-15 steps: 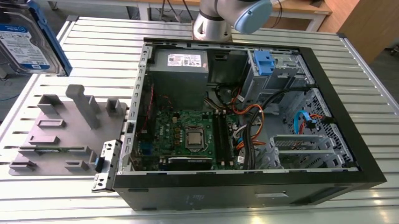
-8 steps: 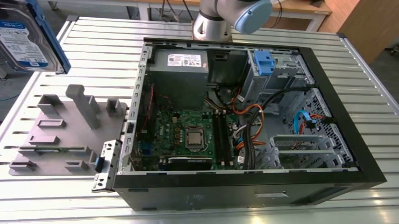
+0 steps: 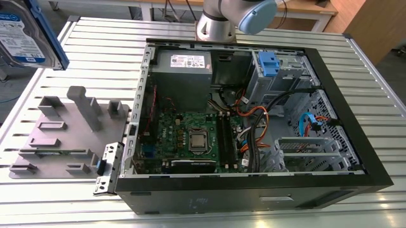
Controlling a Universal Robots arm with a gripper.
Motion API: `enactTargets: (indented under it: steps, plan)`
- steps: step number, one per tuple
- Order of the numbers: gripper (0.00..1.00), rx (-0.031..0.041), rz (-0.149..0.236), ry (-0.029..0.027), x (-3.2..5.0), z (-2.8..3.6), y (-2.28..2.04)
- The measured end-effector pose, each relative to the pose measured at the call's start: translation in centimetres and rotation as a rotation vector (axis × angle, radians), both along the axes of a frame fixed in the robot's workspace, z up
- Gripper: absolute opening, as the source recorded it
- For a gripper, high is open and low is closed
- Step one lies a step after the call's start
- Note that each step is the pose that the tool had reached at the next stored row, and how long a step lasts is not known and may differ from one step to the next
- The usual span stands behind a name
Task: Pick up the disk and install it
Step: 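Pick up the disk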
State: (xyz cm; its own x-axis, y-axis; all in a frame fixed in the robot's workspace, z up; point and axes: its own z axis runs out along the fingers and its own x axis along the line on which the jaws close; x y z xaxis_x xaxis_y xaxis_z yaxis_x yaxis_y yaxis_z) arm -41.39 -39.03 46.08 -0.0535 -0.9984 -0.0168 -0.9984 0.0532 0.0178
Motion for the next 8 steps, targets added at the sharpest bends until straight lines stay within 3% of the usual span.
enactTargets:
  steps: [8]
  plan:
    - [0.35, 0.0, 0.0, 0.0, 0.0, 1.71, 0.0]
